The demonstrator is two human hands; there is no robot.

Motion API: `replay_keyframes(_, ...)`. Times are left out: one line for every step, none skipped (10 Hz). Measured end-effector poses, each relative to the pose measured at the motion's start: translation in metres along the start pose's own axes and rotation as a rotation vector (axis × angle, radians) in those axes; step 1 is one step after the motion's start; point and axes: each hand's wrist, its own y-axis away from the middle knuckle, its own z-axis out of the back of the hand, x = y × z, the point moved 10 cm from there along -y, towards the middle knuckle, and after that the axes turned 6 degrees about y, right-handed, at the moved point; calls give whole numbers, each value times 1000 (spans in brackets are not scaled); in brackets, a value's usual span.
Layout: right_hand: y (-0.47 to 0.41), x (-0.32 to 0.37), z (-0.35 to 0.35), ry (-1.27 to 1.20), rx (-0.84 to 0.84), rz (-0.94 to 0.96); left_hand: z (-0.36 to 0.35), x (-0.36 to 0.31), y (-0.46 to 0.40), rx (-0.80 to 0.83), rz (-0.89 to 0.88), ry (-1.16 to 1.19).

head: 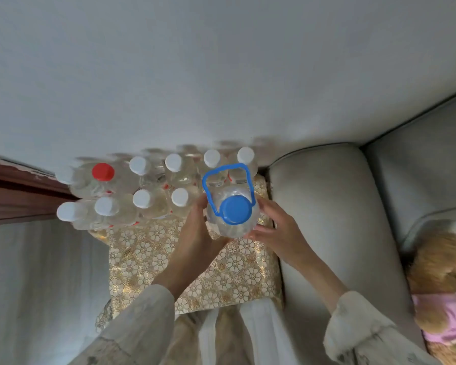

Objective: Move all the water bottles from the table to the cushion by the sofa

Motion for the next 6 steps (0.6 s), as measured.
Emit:
replay_keyframes(-11, -9, -3, 0, 23, -11, 0, 7, -6, -26, -11, -30)
replay_keyframes(-18, -12, -5, -13, 22, -10, 0, 11, -12, -19, 1, -43)
replay_keyframes(-24, -8, -4, 2, 19, 4, 0, 10, -19, -8, 4, -67)
replay_keyframes(-28, -3, -4, -11, 32, -16, -2, 8, -27, 6, 14, -94)
replay_keyframes(-25, -1, -7, 27, 47, -41, -2, 6, -24, 7, 26, -129)
replay_keyframes(-11, 4, -8, 81, 35, -92, 3, 3, -13, 8, 34, -144)
